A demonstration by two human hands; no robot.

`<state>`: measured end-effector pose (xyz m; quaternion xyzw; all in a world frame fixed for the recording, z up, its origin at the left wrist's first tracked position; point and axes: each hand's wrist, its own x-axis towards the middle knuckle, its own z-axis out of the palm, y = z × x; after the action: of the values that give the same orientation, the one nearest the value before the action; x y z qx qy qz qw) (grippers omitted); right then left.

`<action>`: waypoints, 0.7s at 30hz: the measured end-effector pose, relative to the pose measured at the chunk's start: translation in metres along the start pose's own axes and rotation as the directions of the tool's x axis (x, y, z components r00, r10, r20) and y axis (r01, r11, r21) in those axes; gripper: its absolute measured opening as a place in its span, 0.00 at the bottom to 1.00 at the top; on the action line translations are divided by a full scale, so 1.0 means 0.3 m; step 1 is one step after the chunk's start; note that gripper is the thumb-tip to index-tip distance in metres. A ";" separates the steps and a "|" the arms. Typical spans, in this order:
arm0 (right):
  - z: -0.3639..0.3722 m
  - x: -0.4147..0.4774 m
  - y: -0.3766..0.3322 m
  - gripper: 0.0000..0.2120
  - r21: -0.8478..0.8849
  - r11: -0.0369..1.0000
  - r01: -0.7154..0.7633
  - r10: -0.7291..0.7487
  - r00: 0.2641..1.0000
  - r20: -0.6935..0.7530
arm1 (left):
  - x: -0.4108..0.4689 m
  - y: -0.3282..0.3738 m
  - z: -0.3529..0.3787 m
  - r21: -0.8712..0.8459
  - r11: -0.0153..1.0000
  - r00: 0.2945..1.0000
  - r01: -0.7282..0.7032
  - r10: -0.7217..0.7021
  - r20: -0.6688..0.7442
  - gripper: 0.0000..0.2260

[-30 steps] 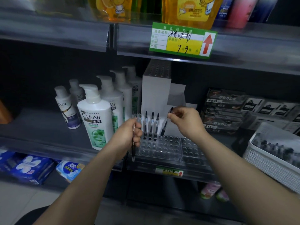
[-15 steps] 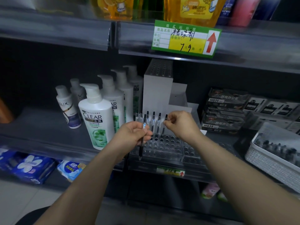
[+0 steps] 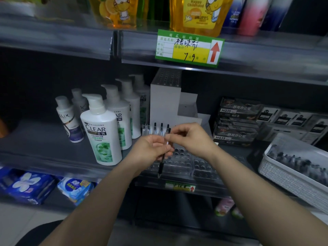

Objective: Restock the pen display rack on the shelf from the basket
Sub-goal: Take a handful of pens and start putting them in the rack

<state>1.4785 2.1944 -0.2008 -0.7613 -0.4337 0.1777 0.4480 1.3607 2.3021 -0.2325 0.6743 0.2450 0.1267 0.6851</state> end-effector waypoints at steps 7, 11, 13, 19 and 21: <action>-0.079 0.005 0.016 0.06 0.025 0.999 -0.032 0.036 0.985 -0.169 | -0.002 0.015 -0.008 0.425 0.883 0.967 -0.199 0.248 -0.063 0.11; -0.142 0.020 0.062 0.06 -0.048 0.995 -0.083 0.060 0.933 -0.354 | -0.027 0.023 -0.037 0.805 0.533 0.910 -0.261 0.414 0.021 0.20; -0.144 0.023 0.082 0.05 -0.050 0.995 -0.081 0.055 0.921 -0.386 | -0.035 0.022 -0.038 0.845 0.471 0.913 -0.255 0.406 0.049 0.21; -0.083 0.044 0.109 0.06 -0.153 0.987 -0.057 0.000 0.936 -0.352 | -0.042 0.017 -0.038 0.900 0.375 0.925 -0.221 0.374 0.071 0.22; -0.063 0.054 0.112 0.08 -0.220 0.975 -0.043 -0.029 0.949 -0.315 | -0.042 0.018 -0.040 0.904 0.373 0.928 -0.211 0.367 0.065 0.22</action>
<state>1.5168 2.1902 -0.2169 -0.8270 -0.3709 0.0051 0.4224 1.3447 2.3063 -0.2247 0.9544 0.2018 0.1438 0.1665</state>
